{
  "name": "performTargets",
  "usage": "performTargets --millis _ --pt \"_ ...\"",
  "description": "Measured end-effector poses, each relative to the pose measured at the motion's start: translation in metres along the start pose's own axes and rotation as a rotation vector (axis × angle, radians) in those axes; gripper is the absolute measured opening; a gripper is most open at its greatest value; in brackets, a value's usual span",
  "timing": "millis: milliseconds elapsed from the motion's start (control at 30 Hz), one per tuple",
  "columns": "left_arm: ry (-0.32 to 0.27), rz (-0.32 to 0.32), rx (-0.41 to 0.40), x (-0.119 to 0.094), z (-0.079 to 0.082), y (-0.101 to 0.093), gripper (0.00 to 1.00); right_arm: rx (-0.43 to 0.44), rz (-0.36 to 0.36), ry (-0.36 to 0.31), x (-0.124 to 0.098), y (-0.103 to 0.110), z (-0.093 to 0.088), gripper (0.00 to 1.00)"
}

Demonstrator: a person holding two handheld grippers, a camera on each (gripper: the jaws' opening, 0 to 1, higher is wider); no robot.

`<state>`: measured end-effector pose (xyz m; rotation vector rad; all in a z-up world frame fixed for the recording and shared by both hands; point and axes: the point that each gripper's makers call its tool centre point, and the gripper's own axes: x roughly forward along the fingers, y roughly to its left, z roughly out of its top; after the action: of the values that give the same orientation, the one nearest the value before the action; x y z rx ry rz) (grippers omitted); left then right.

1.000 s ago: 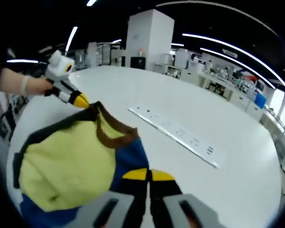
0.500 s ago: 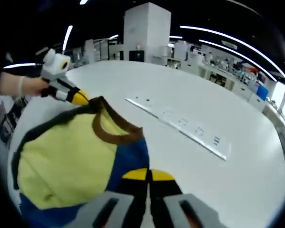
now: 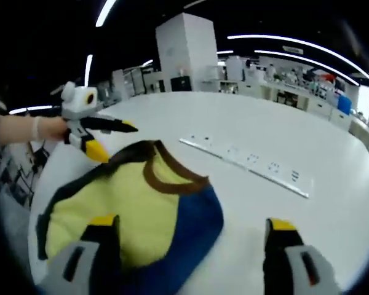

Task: Fold the garment on the visible template until the final outline fits inside the template.

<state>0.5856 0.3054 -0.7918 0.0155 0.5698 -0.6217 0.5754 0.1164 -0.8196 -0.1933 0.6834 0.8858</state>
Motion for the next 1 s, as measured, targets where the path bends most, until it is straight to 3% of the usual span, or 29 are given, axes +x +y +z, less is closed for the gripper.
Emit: performTargets --millis 67,200,500,800,867,1000 --pt "0.005 -0.035 0.012 -0.006 0.0 -0.011 0.99 -0.005 0.0 -0.003 -0.004 0.002 0.0 1.0" --pt "0.019 -0.049 0.029 -0.011 0.0 -0.013 0.99 0.002 -0.014 0.004 -0.012 0.003 -0.001 1.0" --pt "-0.038 -0.066 0.016 -0.04 0.013 -0.03 0.99 0.052 -0.02 -0.028 -0.038 0.013 0.004 0.94" --pt "-0.054 -0.086 0.032 -0.071 0.008 -0.052 0.99 0.081 -0.025 -0.06 -0.065 0.03 0.004 0.9" --pt "-0.05 -0.087 0.039 -0.082 0.007 -0.063 0.99 0.077 -0.024 -0.063 -0.069 0.03 0.003 0.9" --pt "-0.07 -0.079 0.024 -0.095 0.009 -0.058 0.98 0.081 -0.036 -0.069 -0.084 0.033 -0.001 0.88"
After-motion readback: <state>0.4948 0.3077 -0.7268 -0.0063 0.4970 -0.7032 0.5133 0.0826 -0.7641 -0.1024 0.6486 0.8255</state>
